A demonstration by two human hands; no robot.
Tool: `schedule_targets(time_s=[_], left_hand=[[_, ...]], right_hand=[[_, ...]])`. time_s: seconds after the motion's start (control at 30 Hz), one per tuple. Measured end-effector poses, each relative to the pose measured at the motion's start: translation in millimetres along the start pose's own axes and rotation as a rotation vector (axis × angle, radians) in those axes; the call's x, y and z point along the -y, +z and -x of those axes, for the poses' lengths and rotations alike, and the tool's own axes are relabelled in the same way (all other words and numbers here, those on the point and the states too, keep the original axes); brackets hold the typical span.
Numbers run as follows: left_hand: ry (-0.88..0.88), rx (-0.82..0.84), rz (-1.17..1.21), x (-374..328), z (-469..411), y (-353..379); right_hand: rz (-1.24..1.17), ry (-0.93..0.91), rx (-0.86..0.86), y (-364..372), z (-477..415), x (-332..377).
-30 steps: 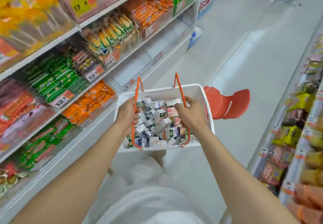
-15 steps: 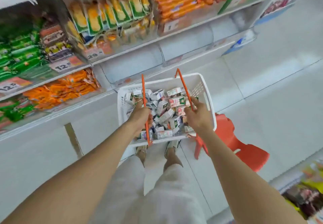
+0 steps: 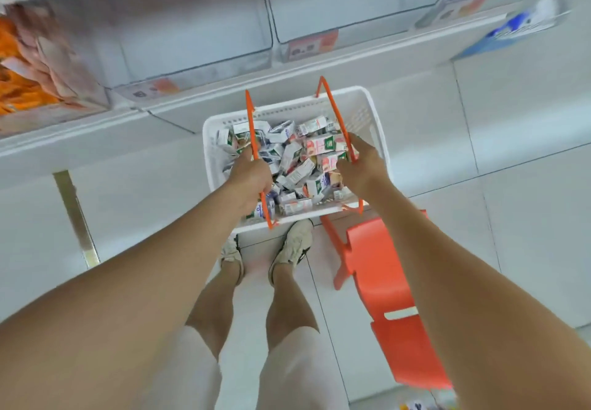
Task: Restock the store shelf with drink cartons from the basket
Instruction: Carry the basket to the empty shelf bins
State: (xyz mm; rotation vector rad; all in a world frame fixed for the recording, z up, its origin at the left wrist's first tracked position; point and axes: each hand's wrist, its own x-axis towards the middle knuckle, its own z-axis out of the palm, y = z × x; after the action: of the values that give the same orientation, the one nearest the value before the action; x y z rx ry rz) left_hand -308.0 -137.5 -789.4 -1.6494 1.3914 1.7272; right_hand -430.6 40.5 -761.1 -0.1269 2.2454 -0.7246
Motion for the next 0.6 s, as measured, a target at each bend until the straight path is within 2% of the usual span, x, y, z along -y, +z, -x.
schedule_targets(time_s=[0.17,0.3,0.37,0.43,0.53,0.6], left_hand=[[0.122,-0.029,-0.086,3.3,-47.3,56.0],[0.114,-0.026,-0.236,32.9,-64.5,58.5],[0.130,-0.057,-0.336,49.4,-63.1,54.7],[0.109,-0.127,-0.399,46.4,-56.1,49.6],[0.098,-0.297,-0.747,19.7,-43.9,39.1],[0.223,-0.251,-0.982,-3.7,-26.3,33.0]], right_hand=[[0.001,0.073,-0.053,17.0,-53.9,-33.2],[-0.048,0.200,-0.062,31.1,-74.7,-68.1],[0.014,0.287,0.003,36.7,-73.1,-82.0],[0.177,0.346,0.013,34.0,-71.4,-85.1],[0.435,0.344,-0.086,18.2,-65.7,-65.7],[0.436,0.290,-0.033,7.9,-53.4,-39.1]])
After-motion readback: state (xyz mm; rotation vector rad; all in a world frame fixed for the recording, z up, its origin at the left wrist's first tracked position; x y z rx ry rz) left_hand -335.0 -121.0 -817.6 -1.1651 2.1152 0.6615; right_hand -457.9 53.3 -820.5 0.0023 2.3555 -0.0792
